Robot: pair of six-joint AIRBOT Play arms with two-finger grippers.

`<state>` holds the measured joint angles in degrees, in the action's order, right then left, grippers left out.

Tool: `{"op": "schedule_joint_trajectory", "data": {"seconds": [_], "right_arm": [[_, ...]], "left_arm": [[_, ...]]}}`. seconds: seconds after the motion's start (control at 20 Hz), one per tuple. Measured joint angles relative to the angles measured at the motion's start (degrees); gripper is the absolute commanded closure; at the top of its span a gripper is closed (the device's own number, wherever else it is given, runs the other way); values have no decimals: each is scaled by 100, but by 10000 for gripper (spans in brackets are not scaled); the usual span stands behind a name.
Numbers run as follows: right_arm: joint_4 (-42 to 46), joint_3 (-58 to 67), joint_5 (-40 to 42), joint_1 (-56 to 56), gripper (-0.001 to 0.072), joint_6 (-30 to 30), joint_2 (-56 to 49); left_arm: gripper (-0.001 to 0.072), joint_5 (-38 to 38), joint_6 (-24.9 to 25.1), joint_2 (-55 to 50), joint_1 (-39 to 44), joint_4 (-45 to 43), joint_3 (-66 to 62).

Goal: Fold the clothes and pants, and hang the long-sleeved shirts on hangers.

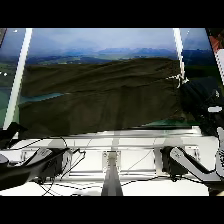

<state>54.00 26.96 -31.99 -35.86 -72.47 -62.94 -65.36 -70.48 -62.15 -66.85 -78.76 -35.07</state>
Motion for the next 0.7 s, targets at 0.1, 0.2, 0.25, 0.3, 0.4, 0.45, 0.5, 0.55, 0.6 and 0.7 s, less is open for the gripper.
{"op": "schedule_joint_trajectory", "data": {"seconds": [0.1, 0.2, 0.25, 0.3, 0.4, 0.45, 0.5, 0.55, 0.6, 0.7], "right_arm": [[0, 2, 0, 2, 685, 2, 0], [0, 4, -2, 0, 685, 2, 0], [0, 4, -4, 0, 684, 2, 0], [0, 4, -7, 0, 684, 4, 0], [0, 4, -15, 0, 685, 4, 0], [0, 4, -20, 0, 685, 4, 0], [2, 4, -26, 0, 685, 7, 4], [7, 4, -37, 0, 685, 7, 26], [13, 4, -50, 0, 685, 9, 68], [96, 17, -94, 2, 685, 11, 216]], "left_arm": [[289, 199, 20, 0, -9, 44, 136], [604, 389, 28, 0, -11, 55, 245], [664, 452, 37, 0, -11, 81, 275], [683, 514, 42, 0, -11, 90, 299], [683, 575, 42, 2, -11, 96, 326], [683, 584, 42, 4, -11, 103, 328], [683, 579, 44, 7, -11, 107, 319], [683, 555, 55, 11, -11, 129, 275], [683, 490, 125, 13, -9, 175, 203], [684, 323, 229, 17, 4, 313, -13]]}}
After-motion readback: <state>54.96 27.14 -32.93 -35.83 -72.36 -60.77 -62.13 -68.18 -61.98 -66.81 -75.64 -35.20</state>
